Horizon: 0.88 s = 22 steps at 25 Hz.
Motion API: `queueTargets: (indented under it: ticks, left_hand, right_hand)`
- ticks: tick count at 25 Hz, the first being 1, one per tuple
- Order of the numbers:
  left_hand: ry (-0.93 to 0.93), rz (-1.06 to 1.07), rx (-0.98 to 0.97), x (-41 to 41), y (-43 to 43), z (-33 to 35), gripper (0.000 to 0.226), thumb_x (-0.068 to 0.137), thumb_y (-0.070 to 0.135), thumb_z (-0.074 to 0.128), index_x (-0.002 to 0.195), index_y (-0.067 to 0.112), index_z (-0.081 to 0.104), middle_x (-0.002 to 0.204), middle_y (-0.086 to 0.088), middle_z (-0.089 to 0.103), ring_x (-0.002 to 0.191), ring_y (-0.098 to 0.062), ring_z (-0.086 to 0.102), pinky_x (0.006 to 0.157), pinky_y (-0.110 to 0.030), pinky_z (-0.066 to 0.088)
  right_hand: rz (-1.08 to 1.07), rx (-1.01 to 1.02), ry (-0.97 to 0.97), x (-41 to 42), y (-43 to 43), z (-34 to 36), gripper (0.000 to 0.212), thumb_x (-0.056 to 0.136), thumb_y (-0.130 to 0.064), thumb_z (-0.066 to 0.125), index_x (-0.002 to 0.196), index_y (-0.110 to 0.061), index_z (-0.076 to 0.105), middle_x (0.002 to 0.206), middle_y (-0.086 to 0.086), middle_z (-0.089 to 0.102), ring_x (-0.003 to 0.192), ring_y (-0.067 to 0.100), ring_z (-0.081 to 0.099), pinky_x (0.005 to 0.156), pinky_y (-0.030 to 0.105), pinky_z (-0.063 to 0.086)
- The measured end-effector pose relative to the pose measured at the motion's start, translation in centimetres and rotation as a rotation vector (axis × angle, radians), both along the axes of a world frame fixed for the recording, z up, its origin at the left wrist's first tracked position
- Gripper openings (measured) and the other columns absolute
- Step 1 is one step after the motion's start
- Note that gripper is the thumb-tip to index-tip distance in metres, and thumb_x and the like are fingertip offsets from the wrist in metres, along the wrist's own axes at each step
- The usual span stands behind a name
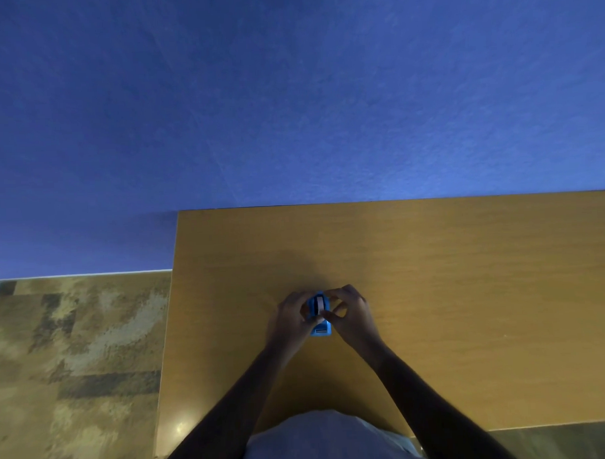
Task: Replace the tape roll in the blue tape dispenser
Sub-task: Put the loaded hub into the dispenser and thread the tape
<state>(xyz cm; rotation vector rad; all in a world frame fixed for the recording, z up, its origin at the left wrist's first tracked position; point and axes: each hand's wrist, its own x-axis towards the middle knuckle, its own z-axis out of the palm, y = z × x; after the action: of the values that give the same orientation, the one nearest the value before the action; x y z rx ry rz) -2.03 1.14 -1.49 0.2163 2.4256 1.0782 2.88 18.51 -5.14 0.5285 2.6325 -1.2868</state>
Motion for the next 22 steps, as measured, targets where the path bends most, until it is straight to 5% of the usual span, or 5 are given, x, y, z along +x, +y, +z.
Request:
queueTargets:
  ticks: [6,12,22]
  left_hand:
    - [0.016,-0.021,0.017,0.2,0.0,-0.2,0.049,0.078,0.046,0.074,0.126,0.036,0.073,0.123,0.010,0.075,0.110,-0.014,0.073,0.093,-0.047,0.062]
    - [0.032,-0.050,0.005,0.0,-0.3,-0.5,0.054,0.077,0.043,0.078,0.129,0.035,0.072,0.129,0.010,0.075,0.116,-0.015,0.073,0.098,-0.047,0.061]
    - [0.058,-0.099,-0.033,0.0,-0.6,-0.8,0.057,0.082,0.031,0.085,0.136,0.033,0.069,0.134,0.009,0.074,0.121,-0.016,0.072,0.101,-0.041,0.059]
  right_hand:
    - [0.206,0.225,0.054,-0.3,-0.5,1.8,0.044,0.088,-0.015,0.086,0.123,-0.034,0.069,0.113,-0.008,0.065,0.091,0.017,0.073,0.069,0.045,0.065]
    - [0.420,0.490,0.161,-0.3,0.1,1.9,0.016,0.089,-0.021,0.079,0.104,-0.025,0.074,0.107,-0.003,0.069,0.089,0.020,0.074,0.062,0.042,0.066]
    - [0.448,0.540,0.164,-0.4,-0.5,1.2,0.010,0.093,-0.024,0.071,0.101,-0.022,0.065,0.107,-0.002,0.066,0.085,0.018,0.072,0.057,0.041,0.064]
